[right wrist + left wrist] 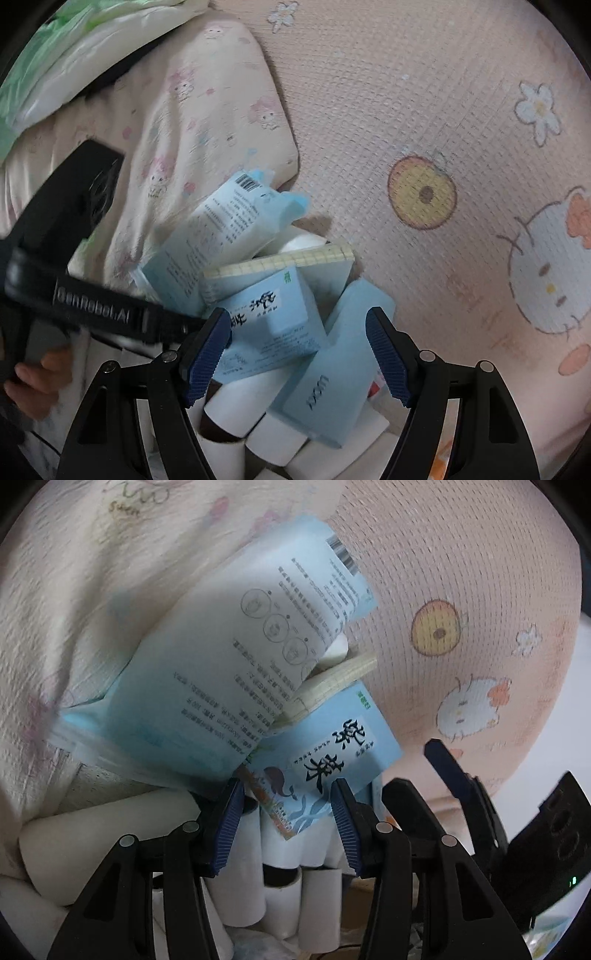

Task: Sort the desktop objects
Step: 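Reach the right gripper toward the light-blue box with dark calligraphy, then close the right gripper on the light-blue calligraphy box and lift it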

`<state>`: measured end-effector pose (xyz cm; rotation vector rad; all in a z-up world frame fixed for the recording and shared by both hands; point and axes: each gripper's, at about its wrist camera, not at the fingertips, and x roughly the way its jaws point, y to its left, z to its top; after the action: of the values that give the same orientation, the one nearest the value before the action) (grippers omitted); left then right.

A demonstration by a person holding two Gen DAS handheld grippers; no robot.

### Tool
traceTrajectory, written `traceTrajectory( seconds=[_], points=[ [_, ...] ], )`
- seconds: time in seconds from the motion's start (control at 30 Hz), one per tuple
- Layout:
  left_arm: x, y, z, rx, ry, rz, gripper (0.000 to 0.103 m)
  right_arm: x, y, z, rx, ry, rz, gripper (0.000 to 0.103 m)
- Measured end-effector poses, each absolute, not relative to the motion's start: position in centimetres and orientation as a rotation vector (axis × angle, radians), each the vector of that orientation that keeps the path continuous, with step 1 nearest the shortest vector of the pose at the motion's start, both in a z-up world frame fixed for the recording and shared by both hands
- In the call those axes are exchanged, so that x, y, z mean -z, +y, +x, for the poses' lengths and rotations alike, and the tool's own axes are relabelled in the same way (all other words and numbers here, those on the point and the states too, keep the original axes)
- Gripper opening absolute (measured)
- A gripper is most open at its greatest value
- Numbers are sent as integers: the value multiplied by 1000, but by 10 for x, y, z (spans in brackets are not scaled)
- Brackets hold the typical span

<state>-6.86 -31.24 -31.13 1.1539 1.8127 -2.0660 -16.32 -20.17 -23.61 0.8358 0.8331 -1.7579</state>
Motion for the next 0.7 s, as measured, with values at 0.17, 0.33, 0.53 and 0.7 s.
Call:
traceTrajectory(
  seconds=[0.17,0.33,0.53,0.7],
  points=[
    [312,-317,-64,2042,1890,1073,53,243,-215,-181,1705,767,933,73],
    [309,-316,-69,2043,1885,1033,50,252,-228,-185,1604,764,1015,67],
    [304,-315,-70,2059,1869,1027,49,252,-219,-175,1564,776,982,63],
    [303,-315,-67,2078,1881,1036,49,249,-203,-162,1579,785,978,61]
  ],
)
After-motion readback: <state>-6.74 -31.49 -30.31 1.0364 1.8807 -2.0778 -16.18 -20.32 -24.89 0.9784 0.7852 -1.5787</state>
